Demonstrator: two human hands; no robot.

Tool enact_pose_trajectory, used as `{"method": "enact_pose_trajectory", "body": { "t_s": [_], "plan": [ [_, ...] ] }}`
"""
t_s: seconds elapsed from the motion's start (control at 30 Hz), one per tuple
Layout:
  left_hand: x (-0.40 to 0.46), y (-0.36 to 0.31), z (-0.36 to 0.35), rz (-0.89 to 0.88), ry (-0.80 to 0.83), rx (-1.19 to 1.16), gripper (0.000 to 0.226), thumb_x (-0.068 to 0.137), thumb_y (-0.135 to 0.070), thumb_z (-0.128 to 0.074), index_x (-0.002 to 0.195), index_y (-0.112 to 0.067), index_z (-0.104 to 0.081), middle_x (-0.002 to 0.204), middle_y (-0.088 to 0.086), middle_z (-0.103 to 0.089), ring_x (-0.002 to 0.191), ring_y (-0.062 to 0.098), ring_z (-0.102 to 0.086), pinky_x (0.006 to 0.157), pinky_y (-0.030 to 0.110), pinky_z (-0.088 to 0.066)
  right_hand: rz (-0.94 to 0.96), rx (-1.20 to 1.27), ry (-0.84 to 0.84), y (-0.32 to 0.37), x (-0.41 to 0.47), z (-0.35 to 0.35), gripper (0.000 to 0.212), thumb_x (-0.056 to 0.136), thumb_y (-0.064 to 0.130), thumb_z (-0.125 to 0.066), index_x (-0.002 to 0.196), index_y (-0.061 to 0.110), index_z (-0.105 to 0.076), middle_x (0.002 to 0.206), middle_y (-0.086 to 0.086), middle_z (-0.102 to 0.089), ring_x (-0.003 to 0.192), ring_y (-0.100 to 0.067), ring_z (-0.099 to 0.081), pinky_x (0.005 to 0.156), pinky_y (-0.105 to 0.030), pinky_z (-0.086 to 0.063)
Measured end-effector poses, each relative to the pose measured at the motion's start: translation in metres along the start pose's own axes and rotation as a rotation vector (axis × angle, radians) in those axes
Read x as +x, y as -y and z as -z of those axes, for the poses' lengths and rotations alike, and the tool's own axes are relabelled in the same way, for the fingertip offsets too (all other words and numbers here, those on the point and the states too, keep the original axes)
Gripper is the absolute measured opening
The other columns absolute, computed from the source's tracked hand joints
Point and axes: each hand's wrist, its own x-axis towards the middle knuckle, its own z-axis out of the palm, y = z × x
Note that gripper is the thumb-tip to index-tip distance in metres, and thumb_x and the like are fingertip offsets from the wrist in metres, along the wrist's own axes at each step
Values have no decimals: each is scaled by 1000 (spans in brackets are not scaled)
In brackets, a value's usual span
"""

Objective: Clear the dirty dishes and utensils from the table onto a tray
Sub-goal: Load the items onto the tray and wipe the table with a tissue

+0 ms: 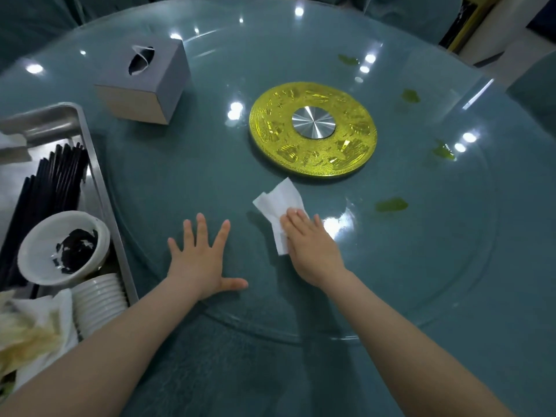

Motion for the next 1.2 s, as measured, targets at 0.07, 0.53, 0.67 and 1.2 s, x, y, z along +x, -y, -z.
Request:
{"method": "enact_pose_trajectory", "body": {
  "t_s": [0.07,0.53,0.67,1.2],
  "plan": [
    [1,4,2,-3,-2,-6,132,55,-93,-45,141,-32,34,151,20,34,142,45,20,111,65,-8,39,-34,1,-4,-23,-4,53,101,14,-27,152,12,-16,161,-2,-7,148,-18,-2,117,-37,6],
    [7,8,-1,-6,-20,-8,134,52,-93,-47,142,-33,32,151,19,34,141,44,21,111,65,-7,-290,-4,10,-28,73,27,61,97,15,-35,150,2,-7,159,-15,-5,147,-30,-1,117,-45,-11],
    [8,12,2,-9,-21,2,133,53,-92,-48,143,-33,32,151,19,33,141,44,22,111,65,-6,-183,-38,-2,-6,82,17,53,103,28,-22,151,7,-13,160,-10,-8,148,-27,-2,118,-44,-5],
    [11,32,14,4,6,-40,130,56,-87,-56,142,-40,29,153,12,33,143,37,22,112,63,-6,-41,187,95,14,-73,12,38,100,30,-32,132,42,-47,150,24,-33,129,-13,-29,102,-34,-20]
  ]
}}
